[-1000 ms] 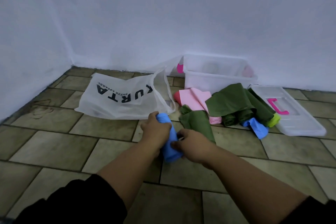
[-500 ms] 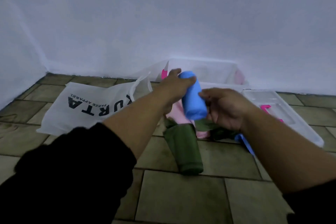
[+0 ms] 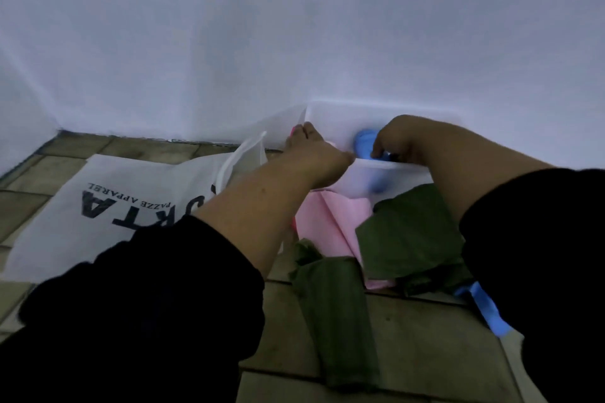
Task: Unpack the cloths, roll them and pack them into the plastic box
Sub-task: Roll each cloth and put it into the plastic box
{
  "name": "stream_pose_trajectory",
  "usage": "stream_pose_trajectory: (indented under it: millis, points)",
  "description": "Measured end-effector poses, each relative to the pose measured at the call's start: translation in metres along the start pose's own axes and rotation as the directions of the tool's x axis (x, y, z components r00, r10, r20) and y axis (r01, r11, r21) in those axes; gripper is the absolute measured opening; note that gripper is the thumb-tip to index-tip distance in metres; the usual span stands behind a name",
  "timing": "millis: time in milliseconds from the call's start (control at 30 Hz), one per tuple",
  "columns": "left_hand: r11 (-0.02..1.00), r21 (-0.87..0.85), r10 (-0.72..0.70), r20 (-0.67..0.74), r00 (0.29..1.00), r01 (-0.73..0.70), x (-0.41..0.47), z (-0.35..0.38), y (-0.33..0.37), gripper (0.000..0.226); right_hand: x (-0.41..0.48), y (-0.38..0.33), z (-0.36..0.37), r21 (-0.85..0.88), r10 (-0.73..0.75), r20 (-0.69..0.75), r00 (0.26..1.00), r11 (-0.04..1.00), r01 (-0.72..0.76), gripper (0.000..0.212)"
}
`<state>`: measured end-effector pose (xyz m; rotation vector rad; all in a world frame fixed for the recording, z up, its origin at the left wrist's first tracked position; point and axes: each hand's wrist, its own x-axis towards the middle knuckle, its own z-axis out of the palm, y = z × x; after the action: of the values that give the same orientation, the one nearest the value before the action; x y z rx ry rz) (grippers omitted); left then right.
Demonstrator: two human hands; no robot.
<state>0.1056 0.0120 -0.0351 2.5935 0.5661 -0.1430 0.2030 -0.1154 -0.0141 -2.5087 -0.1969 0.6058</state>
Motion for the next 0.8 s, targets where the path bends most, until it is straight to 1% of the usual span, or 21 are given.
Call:
stream_pose_trajectory:
  millis: [33,67,100,200,333,433,500,533,567,600,633,667,700,733,767,800]
  points:
    - [1.0,0.01,-0.006,-0.004,1.0,0.006,0.0,0.001,0.0,0.096,0.003,-0.006,0.007,-0.147,-0.039,0.036,0.999,0.988,0.044,0.02]
    - [1.0,0.016,-0.008,-0.006,1.0,0.008,0.001,0.001,0.0,0.096,0.003,-0.012,0.013,-0.254,-0.089,0.065,0.994,0.962,0.103,0.023]
    - [1.0,0.017,-0.005,-0.006,1.0,0.005,0.001,0.002,0.001,0.096,0.005,-0.015,0.017,-0.314,-0.114,0.083,0.99,0.94,0.134,0.024]
    - [1.0,0.01,-0.009,-0.011,1.0,0.009,0.001,0.004,0.002,0.094,0.012,-0.015,0.02,-0.371,-0.087,0.11,0.99,0.921,0.122,0.018]
    - [1.0,0.014,-0.02,-0.003,1.0,0.02,0.001,0.004,0.005,0.093,0.01,-0.013,0.013,-0.446,-0.04,0.154,0.987,0.889,0.105,0.021]
    - [1.0,-0.004,-0.012,-0.001,1.0,0.012,0.001,0.003,0.005,0.093,0.008,-0.012,0.007,-0.463,-0.053,0.187,0.981,0.876,0.136,0.011]
    - [0.999,-0.036,-0.001,-0.006,1.0,0.0,0.0,0.003,0.004,0.093,0.002,-0.013,0.005,-0.438,-0.019,0.195,0.981,0.893,0.104,0.019]
    - [0.999,-0.035,0.009,-0.02,1.0,-0.01,-0.002,0.004,0.003,0.092,-0.002,-0.013,0.004,-0.454,-0.049,0.171,0.984,0.883,0.123,0.022]
    - [0.999,-0.02,0.025,-0.038,0.999,-0.026,-0.005,0.005,0.002,0.092,-0.007,-0.014,0.004,-0.468,-0.121,0.102,0.987,0.87,0.155,0.029]
    - [0.999,-0.006,0.042,-0.06,0.997,-0.043,-0.009,0.005,-0.001,0.091,-0.012,-0.015,0.004,-0.453,-0.246,-0.034,0.969,0.868,0.204,0.031]
    - [0.998,-0.006,0.058,-0.083,0.995,-0.059,-0.014,0.005,-0.004,0.09,-0.02,-0.015,0.004,-0.393,-0.353,-0.203,0.913,0.884,0.254,0.029]
    - [0.997,-0.017,0.075,-0.111,0.991,-0.077,-0.02,0.003,-0.008,0.089,-0.034,-0.014,0.005,-0.296,-0.403,-0.372,0.837,0.905,0.304,0.025]
    - [0.995,-0.032,0.093,-0.148,0.985,-0.099,-0.029,-0.001,-0.012,0.084,-0.053,-0.011,0.007,-0.231,-0.43,-0.497,0.753,0.903,0.363,0.018]
    - [0.991,-0.034,0.12,-0.19,0.974,-0.129,-0.039,-0.004,-0.019,0.077,-0.072,-0.005,0.01,-0.221,-0.443,-0.555,0.704,0.894,0.389,0.012]
    - [0.985,-0.011,0.167,-0.222,0.961,-0.174,-0.054,-0.006,-0.028,0.066,-0.093,0.005,0.015,-0.253,-0.457,-0.536,0.71,0.889,0.382,0.01]
    - [0.976,0.033,0.216,-0.231,0.949,-0.214,-0.071,-0.006,-0.039,0.053,-0.113,0.018,0.023,-0.298,-0.474,-0.457,0.753,0.879,0.372,0.012]
